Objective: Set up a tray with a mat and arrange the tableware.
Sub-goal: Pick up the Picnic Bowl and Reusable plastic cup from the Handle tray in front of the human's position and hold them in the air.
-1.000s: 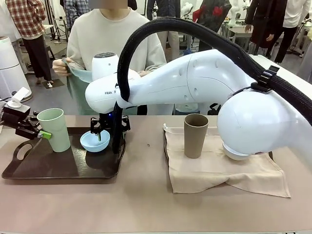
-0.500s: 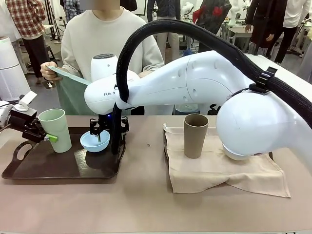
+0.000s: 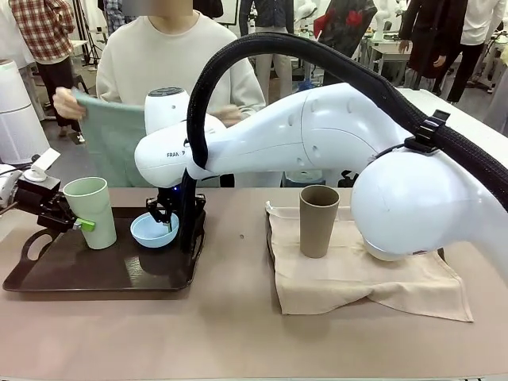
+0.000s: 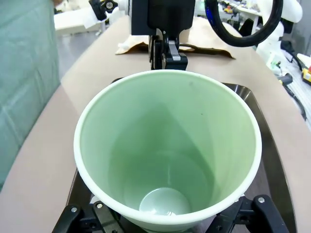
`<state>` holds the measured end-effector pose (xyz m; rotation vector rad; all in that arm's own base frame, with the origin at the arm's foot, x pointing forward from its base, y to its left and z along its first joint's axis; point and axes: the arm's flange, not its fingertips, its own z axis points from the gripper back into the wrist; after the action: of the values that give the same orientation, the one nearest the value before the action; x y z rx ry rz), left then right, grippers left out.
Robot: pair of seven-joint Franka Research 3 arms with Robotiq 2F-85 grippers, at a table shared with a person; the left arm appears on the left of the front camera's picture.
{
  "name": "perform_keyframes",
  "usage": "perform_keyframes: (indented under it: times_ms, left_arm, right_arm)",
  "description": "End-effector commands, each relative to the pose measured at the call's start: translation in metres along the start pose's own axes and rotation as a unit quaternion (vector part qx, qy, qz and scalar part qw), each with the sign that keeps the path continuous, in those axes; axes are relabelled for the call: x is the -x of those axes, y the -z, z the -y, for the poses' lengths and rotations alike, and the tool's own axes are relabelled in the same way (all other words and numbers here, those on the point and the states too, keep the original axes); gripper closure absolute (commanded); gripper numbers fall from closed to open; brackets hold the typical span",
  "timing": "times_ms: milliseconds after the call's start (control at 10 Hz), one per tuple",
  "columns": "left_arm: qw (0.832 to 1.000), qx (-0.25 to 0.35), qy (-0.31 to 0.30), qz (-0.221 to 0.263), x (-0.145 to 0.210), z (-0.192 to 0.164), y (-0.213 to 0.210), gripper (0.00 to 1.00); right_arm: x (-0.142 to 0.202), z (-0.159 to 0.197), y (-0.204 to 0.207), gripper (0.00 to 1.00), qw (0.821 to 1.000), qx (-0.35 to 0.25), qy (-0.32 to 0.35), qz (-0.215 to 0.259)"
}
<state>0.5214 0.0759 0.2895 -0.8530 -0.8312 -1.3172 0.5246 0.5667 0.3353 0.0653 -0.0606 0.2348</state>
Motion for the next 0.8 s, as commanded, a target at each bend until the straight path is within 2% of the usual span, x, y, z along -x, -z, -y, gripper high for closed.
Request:
perform_keyframes:
  times_ms: [0,100,200,300,500,600,700]
  left_arm:
    - [1.0,-0.013,0.012,0.005,-0.002,0.004,0.002,0.72]
    - [1.0,-0.013,0.011,0.004,-0.002,0.004,0.002,1.0]
    - [1.0,-0.013,0.01,0.005,-0.003,0.004,0.001,0.72]
    - [1.0,-0.013,0.01,0.004,-0.004,0.005,0.0,1.0]
    - [1.0,-0.016,0.01,0.003,-0.005,0.005,-0.004,1.0]
    - [1.0,-0.019,0.011,0.002,-0.006,0.006,-0.006,0.73]
    - [1.0,-0.015,0.009,-0.003,-0.009,0.009,-0.012,0.73]
  right_arm:
    - [-0.009,-0.007,0.0,0.96,1.0,0.013,-0.008,0.008]
    - [-0.009,-0.007,0.0,1.0,1.0,0.014,-0.007,0.007]
    - [-0.009,-0.007,0.0,1.0,1.0,0.014,-0.007,0.008]
    - [-0.009,-0.008,-0.001,1.0,1.0,0.015,-0.007,0.008]
    - [-0.009,-0.009,-0.004,1.0,1.0,0.018,-0.006,0.01]
    - [-0.007,-0.008,-0.006,1.0,1.0,0.02,-0.005,0.012]
    - [-0.003,-0.008,-0.012,1.0,1.0,0.023,0.0,0.013]
